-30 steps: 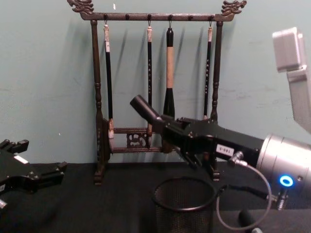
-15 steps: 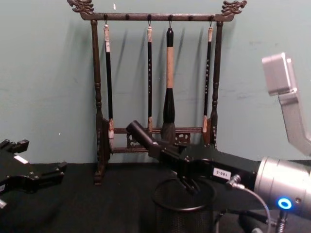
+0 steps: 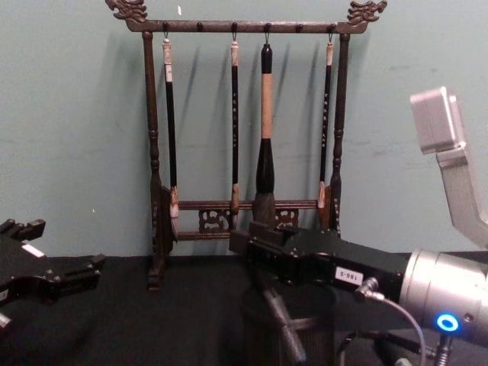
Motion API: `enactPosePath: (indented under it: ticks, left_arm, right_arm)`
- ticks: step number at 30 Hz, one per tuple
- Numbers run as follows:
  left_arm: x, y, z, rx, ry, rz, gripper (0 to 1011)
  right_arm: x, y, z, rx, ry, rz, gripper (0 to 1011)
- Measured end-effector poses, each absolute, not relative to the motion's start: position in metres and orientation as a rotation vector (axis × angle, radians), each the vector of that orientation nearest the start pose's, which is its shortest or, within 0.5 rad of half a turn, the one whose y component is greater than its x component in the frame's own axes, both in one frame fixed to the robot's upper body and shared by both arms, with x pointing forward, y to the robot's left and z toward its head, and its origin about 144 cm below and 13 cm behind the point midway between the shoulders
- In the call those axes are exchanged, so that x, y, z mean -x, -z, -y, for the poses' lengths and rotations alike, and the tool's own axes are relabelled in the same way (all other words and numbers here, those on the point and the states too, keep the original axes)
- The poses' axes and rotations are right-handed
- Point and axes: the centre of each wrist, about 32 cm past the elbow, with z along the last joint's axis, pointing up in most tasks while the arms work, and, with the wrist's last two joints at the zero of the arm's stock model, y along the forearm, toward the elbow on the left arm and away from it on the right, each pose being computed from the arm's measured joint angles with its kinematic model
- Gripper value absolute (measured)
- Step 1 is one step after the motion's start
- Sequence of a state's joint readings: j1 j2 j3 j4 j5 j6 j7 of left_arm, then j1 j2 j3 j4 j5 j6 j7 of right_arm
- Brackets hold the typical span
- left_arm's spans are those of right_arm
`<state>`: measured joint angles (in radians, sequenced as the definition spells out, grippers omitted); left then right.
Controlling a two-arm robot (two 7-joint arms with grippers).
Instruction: Pick up the water-based marker from the table and place it into the pen holder.
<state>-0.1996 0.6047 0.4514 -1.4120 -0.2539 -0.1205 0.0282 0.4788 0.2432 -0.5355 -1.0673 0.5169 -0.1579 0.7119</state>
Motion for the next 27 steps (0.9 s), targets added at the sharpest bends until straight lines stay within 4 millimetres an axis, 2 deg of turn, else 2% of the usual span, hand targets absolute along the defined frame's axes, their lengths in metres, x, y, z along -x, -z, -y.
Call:
enactPosePath:
  ticks: [2, 3, 7, 8, 11, 14, 17, 18, 19, 27]
  left_arm:
    - [-0.4886, -1.1398, -0.3097, -0.304, -1.248, 0.285, 1001]
    - [-0.4886, -1.1398, -0.3097, -0.304, -1.248, 0.285, 1001]
    - [-0.4886, -1.1398, -0.3097, -0.304, -1.248, 0.285, 1001]
    - [-0.4886, -1.1398, -0.3097, -0.304, -1.248, 0.285, 1001]
    - [-0.4886, -1.1398, -0.3097, -0.304, -1.248, 0.285, 1001]
    - [-0.4886, -1.1398, -0.3097, -0.305, -1.248, 0.285, 1001]
    - [-0.4886, -1.1398, -0.3096, -0.304, -1.248, 0.285, 1001]
    - [-0.4886, -1.1398, -0.3097, -0.304, -1.248, 0.285, 1001]
    - [-0.4886, -1.1398, -0.3097, -0.305, -1.248, 0.285, 1001]
    - [-0.4886, -1.1398, -0.3097, -0.304, -1.248, 0.285, 1001]
  right_arm:
    - [-0.5663, -1.1355, 0.1952, -0.061, 0.543, -0.05, 369]
    - [-0.5664, -1.1356, 0.1953, -0.061, 0.543, -0.049, 438]
    - [-0.5665, -1.1357, 0.1953, -0.062, 0.543, -0.049, 513]
    - [-0.5665, -1.1358, 0.1954, -0.062, 0.543, -0.049, 602]
    - [-0.5666, -1.1359, 0.1954, -0.062, 0.543, -0.049, 658]
    - [-0.5667, -1.1359, 0.1954, -0.062, 0.543, -0.049, 848]
    - [-0.5667, -1.1359, 0.1954, -0.062, 0.543, -0.049, 952]
    - [-0.5667, -1.1359, 0.1954, -0.062, 0.543, -0.049, 952]
    - [-0.5666, -1.1359, 0.1954, -0.062, 0.543, -0.049, 996]
    - [-0.5669, -1.1393, 0.197, -0.075, 0.544, -0.043, 1002]
